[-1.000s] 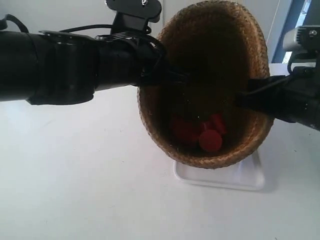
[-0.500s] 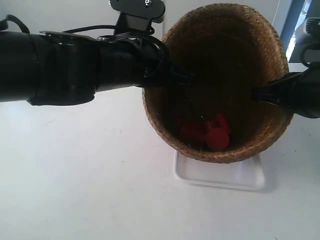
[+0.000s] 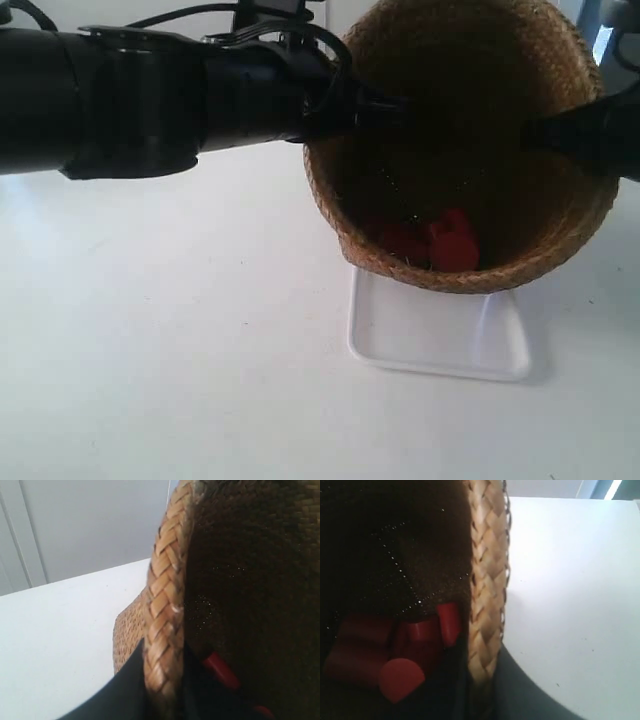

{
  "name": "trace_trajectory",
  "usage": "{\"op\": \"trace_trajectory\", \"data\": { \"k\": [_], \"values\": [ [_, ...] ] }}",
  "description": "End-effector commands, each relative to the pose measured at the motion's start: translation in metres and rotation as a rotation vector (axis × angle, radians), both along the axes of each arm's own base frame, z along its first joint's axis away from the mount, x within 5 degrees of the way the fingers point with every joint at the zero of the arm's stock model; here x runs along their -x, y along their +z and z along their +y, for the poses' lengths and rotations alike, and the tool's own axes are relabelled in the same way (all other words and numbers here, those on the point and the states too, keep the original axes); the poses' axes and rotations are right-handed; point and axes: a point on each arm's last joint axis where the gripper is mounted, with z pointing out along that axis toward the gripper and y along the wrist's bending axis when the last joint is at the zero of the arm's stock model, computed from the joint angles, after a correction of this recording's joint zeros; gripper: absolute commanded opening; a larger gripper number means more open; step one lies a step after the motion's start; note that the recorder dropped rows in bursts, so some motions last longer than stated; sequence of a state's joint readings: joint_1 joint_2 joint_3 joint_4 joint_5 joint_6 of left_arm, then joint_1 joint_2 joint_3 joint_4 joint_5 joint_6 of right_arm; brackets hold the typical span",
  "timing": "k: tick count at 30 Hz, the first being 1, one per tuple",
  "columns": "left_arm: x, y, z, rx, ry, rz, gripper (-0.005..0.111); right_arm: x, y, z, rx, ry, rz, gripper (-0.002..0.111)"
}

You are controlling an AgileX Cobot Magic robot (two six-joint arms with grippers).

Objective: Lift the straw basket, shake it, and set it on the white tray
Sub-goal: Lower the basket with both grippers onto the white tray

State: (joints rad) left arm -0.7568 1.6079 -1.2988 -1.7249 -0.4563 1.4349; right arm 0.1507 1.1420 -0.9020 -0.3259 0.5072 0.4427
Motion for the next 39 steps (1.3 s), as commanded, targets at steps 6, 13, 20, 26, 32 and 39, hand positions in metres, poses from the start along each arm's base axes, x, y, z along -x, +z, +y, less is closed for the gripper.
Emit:
{"op": "trace_trajectory", "data": {
  "k": [6,13,20,26,32,39],
  "values": [
    [0.006,0.018,-0.008,0.121,-0.047,0.008,0.000,-0.019,-0.019,-0.004,0.139,-0.013,0.281,0.000],
    [0.009,0.014,-0.017,0.222,-0.115,0.071,0.000,-0.023,-0.006,-0.006,0.163,-0.019,0.282,0.000],
    [-0.004,-0.022,-0.032,0.207,-0.108,0.168,0.000,-0.012,0.037,-0.008,0.174,-0.012,0.227,0.000],
    [-0.003,-0.015,-0.030,0.179,-0.122,0.129,0.000,-0.026,0.017,-0.005,0.185,0.009,0.325,0.000],
    [0.004,0.010,-0.016,0.146,-0.087,0.041,0.000,-0.039,0.007,-0.002,0.186,0.024,0.320,0.000],
    [0.005,-0.009,-0.022,0.126,-0.130,0.083,0.000,-0.045,-0.001,-0.001,0.196,0.029,0.353,0.000]
  ]
}}
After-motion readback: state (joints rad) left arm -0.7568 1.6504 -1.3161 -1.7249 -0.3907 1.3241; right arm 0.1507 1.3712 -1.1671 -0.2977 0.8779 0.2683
